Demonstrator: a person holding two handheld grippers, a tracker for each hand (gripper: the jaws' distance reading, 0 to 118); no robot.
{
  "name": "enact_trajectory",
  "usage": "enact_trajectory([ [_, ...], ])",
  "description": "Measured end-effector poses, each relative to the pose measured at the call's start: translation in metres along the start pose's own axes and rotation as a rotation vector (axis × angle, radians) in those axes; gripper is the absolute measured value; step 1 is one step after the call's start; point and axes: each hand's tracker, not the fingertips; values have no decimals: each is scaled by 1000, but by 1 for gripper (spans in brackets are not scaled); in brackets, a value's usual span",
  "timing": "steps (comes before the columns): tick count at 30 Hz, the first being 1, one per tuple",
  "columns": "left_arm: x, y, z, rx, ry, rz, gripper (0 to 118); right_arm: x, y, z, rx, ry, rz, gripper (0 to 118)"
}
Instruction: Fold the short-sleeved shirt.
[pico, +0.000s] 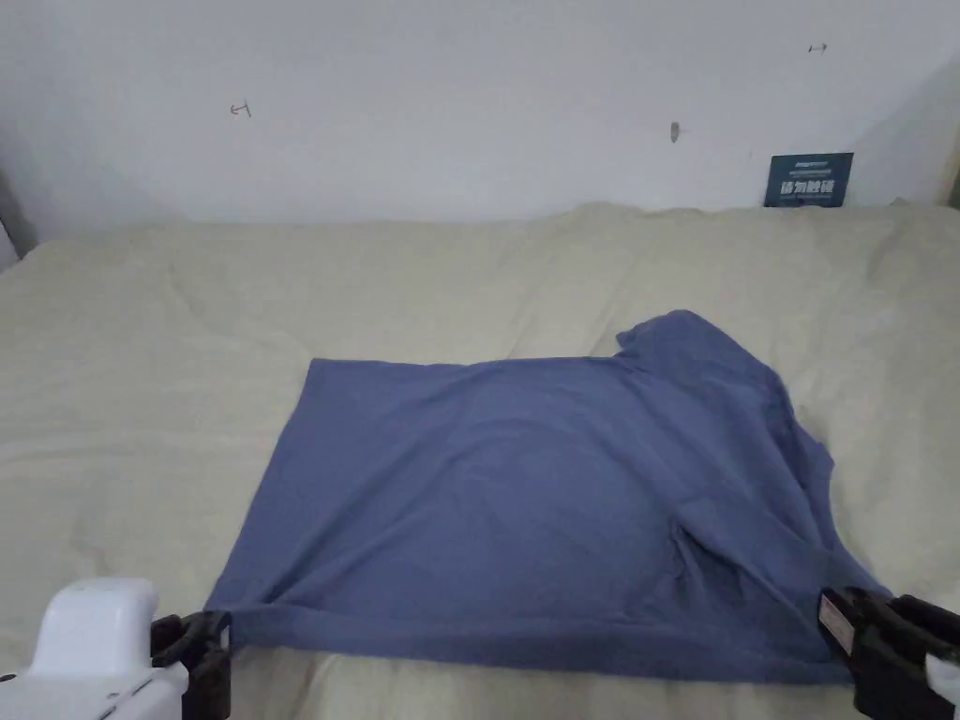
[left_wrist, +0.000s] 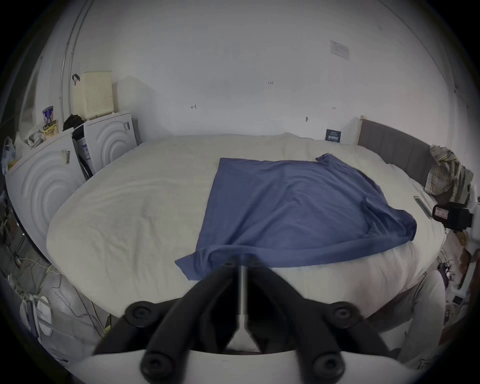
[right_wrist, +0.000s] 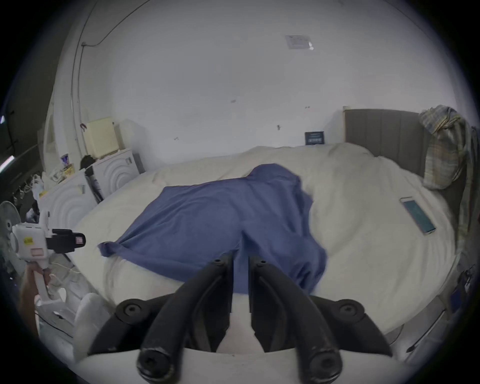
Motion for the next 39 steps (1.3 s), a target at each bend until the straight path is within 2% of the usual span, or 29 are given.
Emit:
enact_trajectory([
  [2,-1,-6,-5,-14,19,17,0,-4,-7,-9,-48,61,-38,0],
  [5,-5,-15,-19,-67,21,39,0,-6,-14,-22,-81,62,-30,0],
  [9,-19,-26,-34,-97,90,-10,0,-6,-19,-34,-106,67,-54,0],
  [10,-25,-27,-37,-101,98,3,12,-5,-20,-38,-113,62,-54,0],
  [11,-35,-29,-41,-105,85,17,42,-5,-21,-41,-124,51,-54,0],
  [12,-45,-31,-47,-127,52,41,82,-6,-21,-42,-132,53,-53,0],
  [13,-54,-33,-52,-123,49,63,96,-5,-22,-43,-144,59,-56,0],
  [14,-62,-34,-56,-113,52,64,100,-4,-23,-45,-152,60,-62,0],
  [19,-76,-22,-72,-105,92,68,100,-4,-24,-52,-186,54,-62,0],
  [21,-83,-17,-83,-96,39,112,100,-5,-24,-56,-198,61,-63,0],
  [23,-86,-15,-95,-151,5,169,93,-5,-26,-60,-215,54,-63,0],
  [25,-82,-17,-98,-143,19,159,43,-7,-27,-60,-227,46,-58,0],
  [26,-77,-18,-97,-135,35,129,23,-6,-28,-60,-232,48,-54,0],
  [29,-69,-21,-102,-152,25,73,7,-2,-32,-61,-249,42,-52,0],
  [34,-66,-23,-100,-153,42,63,6,8,-34,-55,-253,28,-76,0],
  [39,-65,-16,-98,-150,50,87,5,21,-29,-40,-207,-9,-65,0],
])
